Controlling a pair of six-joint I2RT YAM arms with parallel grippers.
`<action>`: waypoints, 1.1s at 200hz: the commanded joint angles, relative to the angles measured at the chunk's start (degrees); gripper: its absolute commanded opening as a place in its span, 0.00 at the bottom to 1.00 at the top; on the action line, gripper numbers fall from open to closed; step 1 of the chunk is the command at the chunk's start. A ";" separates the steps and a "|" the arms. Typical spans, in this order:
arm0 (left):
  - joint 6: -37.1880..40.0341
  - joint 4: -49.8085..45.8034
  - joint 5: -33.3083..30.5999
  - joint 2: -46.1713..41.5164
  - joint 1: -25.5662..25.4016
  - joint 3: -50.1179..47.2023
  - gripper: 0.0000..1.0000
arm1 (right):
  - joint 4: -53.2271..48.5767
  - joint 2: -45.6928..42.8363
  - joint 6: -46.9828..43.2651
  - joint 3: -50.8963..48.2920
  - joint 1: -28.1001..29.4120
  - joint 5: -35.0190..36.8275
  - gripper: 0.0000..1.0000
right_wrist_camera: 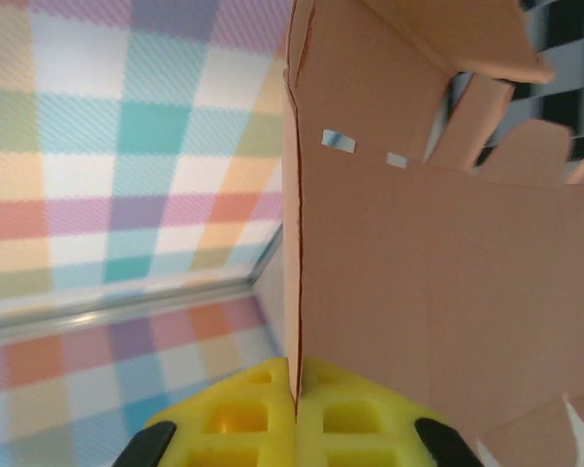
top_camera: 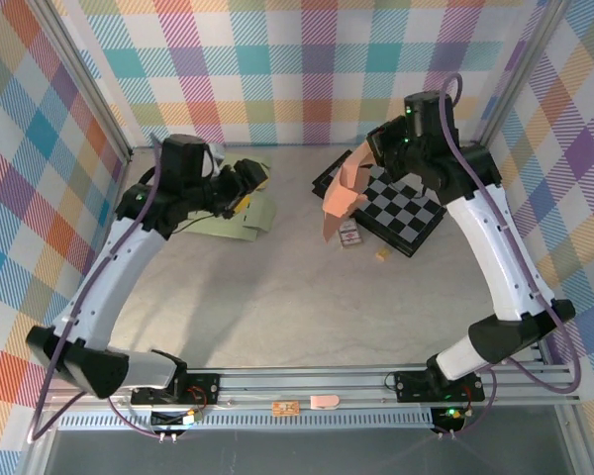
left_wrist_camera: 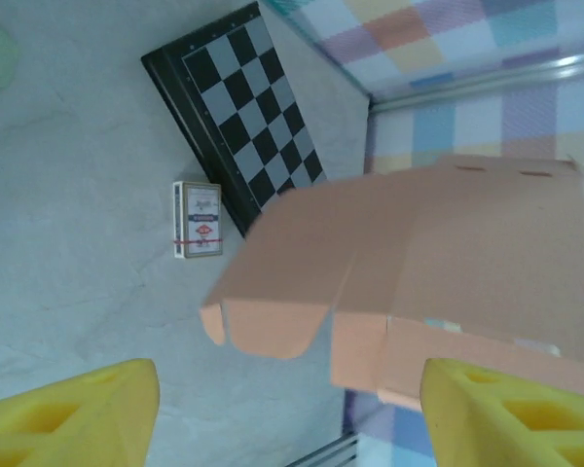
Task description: Fold the paper box
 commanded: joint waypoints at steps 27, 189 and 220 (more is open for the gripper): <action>19.31 -4.28 -5.08 2.87 -6.63 0.89 0.68 | -18.41 11.78 15.27 5.85 4.49 14.74 0.00; 33.22 16.48 -37.15 8.57 -22.85 -16.59 1.00 | -24.07 33.72 26.56 17.27 4.53 10.22 0.00; 34.36 16.38 -48.35 14.00 -24.94 -14.90 1.00 | -23.81 33.62 26.67 17.27 4.49 9.29 0.00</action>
